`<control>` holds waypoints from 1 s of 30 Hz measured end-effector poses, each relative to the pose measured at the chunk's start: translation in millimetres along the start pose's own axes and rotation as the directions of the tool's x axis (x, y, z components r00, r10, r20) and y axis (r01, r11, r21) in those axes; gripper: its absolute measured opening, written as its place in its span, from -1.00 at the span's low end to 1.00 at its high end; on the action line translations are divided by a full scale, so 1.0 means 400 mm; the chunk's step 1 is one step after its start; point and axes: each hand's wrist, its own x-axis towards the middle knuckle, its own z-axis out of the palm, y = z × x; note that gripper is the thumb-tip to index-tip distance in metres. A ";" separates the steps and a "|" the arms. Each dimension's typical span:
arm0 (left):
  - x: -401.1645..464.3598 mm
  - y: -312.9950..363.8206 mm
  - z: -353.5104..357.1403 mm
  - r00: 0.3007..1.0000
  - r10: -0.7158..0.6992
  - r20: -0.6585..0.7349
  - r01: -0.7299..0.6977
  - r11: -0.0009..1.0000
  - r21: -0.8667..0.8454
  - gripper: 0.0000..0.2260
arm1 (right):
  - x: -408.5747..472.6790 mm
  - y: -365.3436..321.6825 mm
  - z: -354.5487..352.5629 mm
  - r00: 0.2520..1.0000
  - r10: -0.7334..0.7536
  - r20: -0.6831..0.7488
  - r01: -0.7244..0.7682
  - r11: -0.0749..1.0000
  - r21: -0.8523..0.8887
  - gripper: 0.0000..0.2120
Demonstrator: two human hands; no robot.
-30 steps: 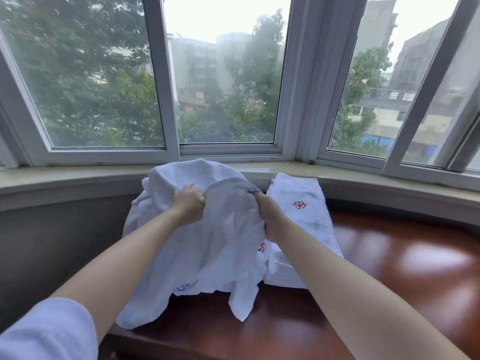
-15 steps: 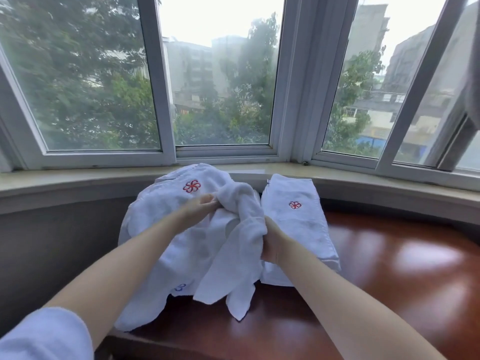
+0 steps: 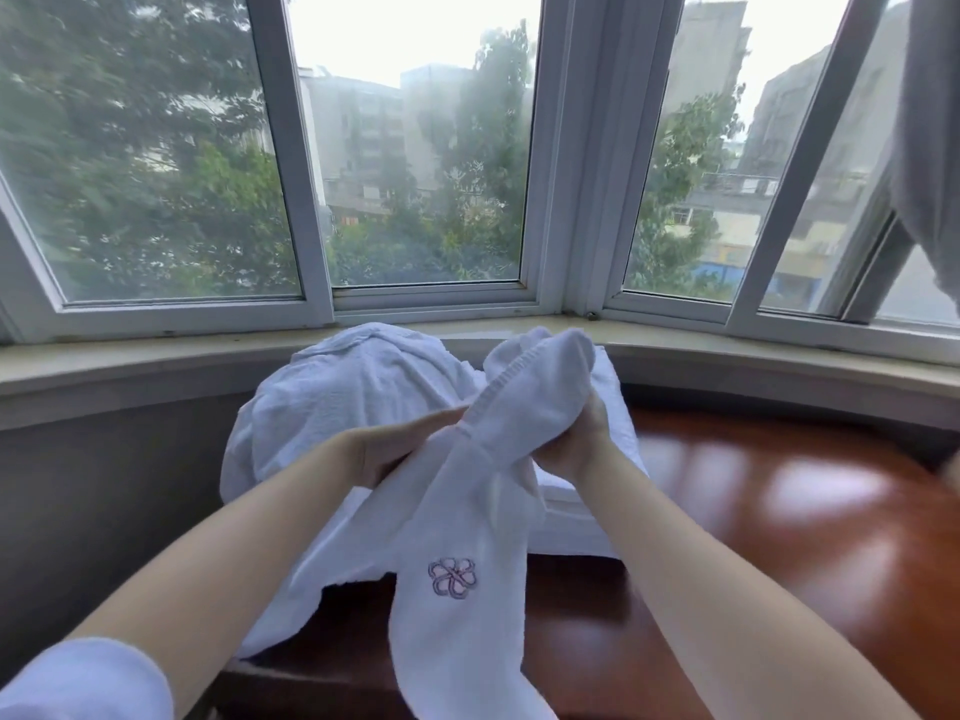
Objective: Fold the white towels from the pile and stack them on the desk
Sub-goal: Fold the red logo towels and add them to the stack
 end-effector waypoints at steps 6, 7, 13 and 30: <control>0.073 0.068 0.129 0.992 0.006 0.125 -0.007 1.000 0.009 -0.46 | -0.038 -0.125 -0.097 0.978 -0.050 -0.201 0.059 0.998 0.039 -0.71; 0.089 0.077 0.157 0.989 0.019 0.143 -0.017 1.000 -0.018 -0.46 | -0.044 -0.147 -0.118 0.972 -0.064 -0.224 0.074 0.997 0.037 -0.71; 0.193 0.119 0.303 0.961 0.071 0.268 -0.055 0.996 -0.066 -0.59 | -0.102 -0.256 -0.237 0.950 -0.150 -0.274 0.162 0.987 0.023 -0.73; 0.684 0.142 0.606 0.991 -0.072 -0.110 0.082 0.992 0.092 -0.52 | 0.021 -0.424 -0.774 0.604 -0.275 -0.748 -0.161 0.877 -0.453 -0.56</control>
